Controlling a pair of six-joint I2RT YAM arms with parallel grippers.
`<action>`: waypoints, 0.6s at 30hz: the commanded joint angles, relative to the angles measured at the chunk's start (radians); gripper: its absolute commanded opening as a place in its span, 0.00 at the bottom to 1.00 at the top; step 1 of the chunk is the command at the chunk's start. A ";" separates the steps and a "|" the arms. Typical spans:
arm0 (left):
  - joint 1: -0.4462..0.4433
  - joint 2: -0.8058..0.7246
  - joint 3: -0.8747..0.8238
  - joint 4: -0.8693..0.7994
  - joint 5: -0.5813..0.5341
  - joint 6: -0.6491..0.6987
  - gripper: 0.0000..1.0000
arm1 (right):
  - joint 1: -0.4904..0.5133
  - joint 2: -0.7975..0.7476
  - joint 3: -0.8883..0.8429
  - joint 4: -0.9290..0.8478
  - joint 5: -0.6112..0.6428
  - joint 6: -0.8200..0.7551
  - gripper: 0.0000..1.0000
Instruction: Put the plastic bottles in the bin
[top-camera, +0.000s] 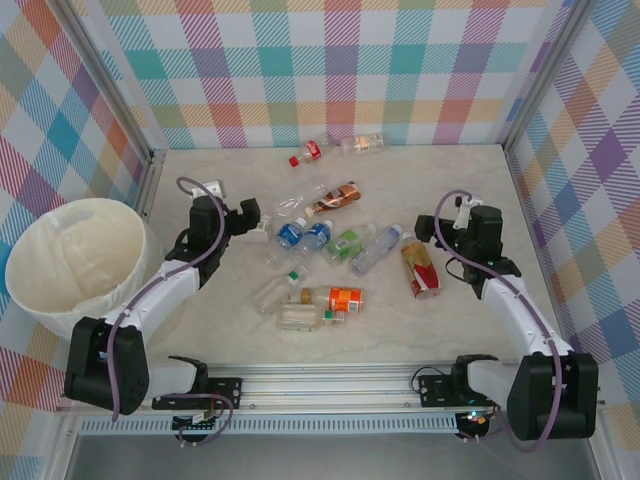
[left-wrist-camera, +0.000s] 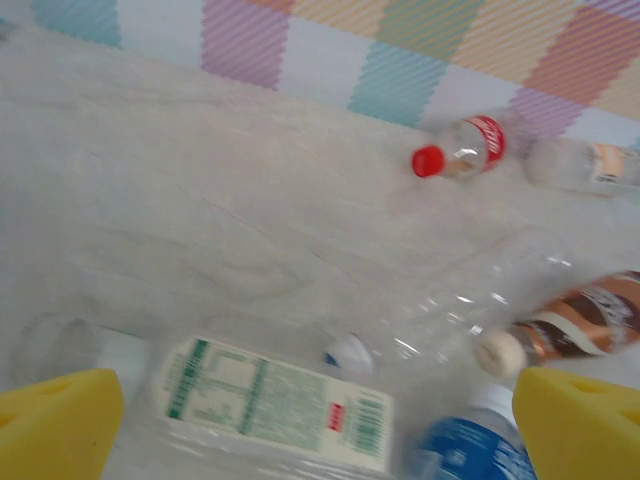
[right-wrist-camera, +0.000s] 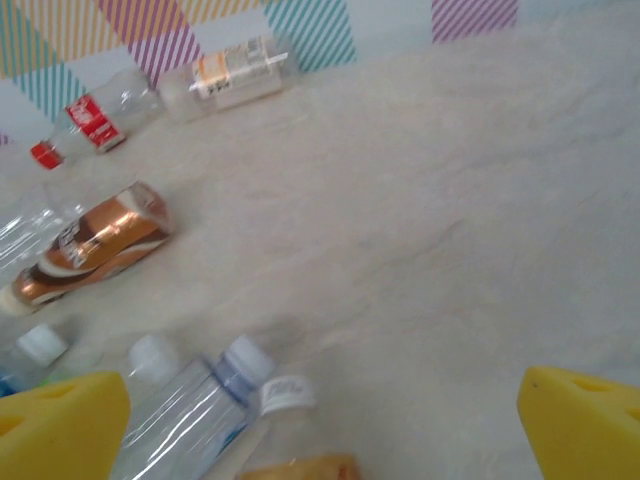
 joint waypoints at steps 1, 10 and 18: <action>-0.063 -0.050 0.019 -0.199 0.097 -0.198 1.00 | 0.008 -0.029 0.013 -0.311 -0.095 0.139 1.00; -0.085 -0.147 0.001 -0.396 0.333 -0.257 1.00 | 0.060 0.008 0.005 -0.423 -0.018 0.112 1.00; -0.083 -0.249 -0.062 -0.473 0.287 -0.269 1.00 | 0.140 0.132 0.044 -0.446 0.039 0.169 0.99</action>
